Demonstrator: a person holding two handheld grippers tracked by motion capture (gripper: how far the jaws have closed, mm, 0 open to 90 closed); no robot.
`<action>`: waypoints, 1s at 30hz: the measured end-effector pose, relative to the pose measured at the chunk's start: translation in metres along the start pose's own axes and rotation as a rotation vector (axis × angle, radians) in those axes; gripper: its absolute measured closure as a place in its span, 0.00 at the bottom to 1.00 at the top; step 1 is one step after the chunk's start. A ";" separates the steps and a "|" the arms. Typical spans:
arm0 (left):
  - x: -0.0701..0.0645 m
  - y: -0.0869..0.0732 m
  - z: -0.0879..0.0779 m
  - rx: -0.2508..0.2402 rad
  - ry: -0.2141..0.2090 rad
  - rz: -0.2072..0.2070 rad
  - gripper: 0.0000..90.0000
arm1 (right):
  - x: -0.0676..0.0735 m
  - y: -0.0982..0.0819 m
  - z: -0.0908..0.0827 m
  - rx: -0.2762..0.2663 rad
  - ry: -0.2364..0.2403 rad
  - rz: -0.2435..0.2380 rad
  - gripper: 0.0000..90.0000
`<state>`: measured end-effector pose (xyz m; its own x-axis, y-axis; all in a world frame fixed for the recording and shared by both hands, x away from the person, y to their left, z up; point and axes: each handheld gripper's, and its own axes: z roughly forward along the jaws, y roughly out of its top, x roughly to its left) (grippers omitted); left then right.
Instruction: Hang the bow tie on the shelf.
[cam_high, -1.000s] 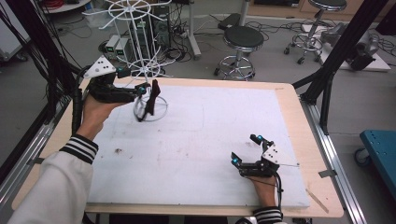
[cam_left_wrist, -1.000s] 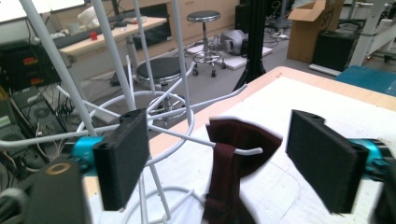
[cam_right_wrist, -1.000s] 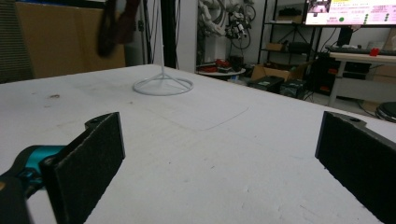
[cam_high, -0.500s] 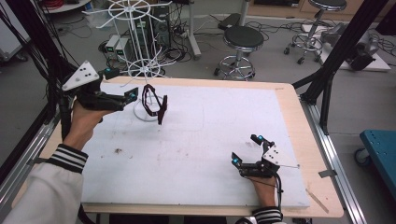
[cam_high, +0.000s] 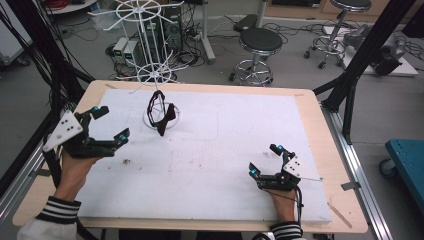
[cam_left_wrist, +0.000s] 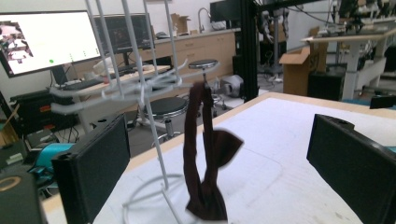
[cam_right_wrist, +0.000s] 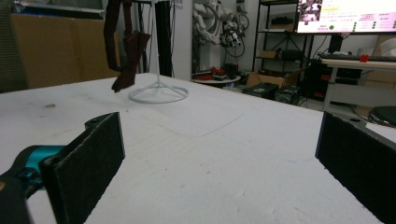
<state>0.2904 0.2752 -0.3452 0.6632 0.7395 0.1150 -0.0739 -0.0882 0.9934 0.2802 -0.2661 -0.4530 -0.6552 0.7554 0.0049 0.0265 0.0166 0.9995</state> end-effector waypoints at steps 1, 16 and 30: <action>-0.002 -0.008 -0.003 0.000 0.004 0.000 0.07 | -0.001 0.000 0.000 -0.008 -0.003 0.003 0.01; -0.018 -0.084 -0.018 0.011 0.028 -0.072 0.07 | 0.000 0.000 -0.002 -0.010 -0.007 0.008 0.01; -0.017 -0.106 -0.021 -0.003 0.057 -0.088 0.07 | 0.001 0.000 -0.002 -0.010 -0.008 0.009 0.01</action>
<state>0.2714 0.2854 -0.4522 0.6238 0.7811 0.0274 -0.0192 -0.0197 0.9996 0.2780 -0.2669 -0.4533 -0.6490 0.7607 0.0135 0.0245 0.0032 0.9997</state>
